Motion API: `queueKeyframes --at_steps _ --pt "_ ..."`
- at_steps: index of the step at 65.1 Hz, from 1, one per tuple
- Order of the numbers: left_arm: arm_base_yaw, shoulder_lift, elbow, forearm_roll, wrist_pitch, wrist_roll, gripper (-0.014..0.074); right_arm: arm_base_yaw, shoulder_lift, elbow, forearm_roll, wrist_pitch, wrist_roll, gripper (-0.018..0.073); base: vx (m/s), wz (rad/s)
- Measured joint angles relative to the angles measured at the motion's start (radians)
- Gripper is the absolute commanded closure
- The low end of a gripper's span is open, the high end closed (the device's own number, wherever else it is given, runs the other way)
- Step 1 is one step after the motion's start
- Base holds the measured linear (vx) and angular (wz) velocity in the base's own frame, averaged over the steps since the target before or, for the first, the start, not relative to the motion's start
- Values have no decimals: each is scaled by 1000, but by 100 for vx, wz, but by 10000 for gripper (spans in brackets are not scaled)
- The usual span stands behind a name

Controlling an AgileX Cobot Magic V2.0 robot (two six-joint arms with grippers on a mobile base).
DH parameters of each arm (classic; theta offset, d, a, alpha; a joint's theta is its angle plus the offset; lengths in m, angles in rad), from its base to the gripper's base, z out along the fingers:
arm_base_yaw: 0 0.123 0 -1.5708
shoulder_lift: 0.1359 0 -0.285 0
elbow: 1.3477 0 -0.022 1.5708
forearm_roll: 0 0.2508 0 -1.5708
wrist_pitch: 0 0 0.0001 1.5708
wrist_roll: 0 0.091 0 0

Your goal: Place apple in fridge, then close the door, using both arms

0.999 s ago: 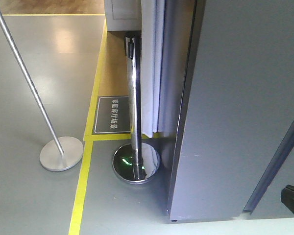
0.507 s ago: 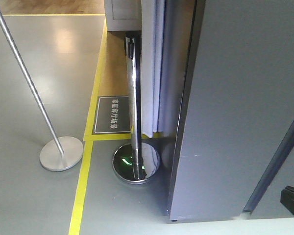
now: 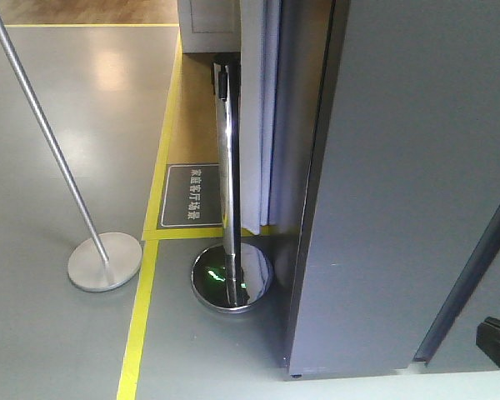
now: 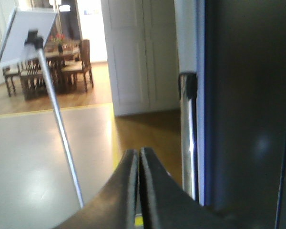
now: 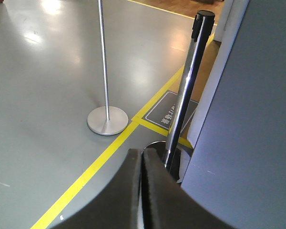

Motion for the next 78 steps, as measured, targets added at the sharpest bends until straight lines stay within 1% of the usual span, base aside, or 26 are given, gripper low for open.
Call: queueKeyframes --at_steps 11,16,78 --pt "75 0 0 0 -20 -4 605 0 0 0 0 0 0 562 0 0" --pt "96 0 0 0 -25 -3 605 0 0 0 0 0 0 562 0 0" --pt "101 0 0 -4 -25 -3 605 0 0 0 0 0 0 562 0 0"
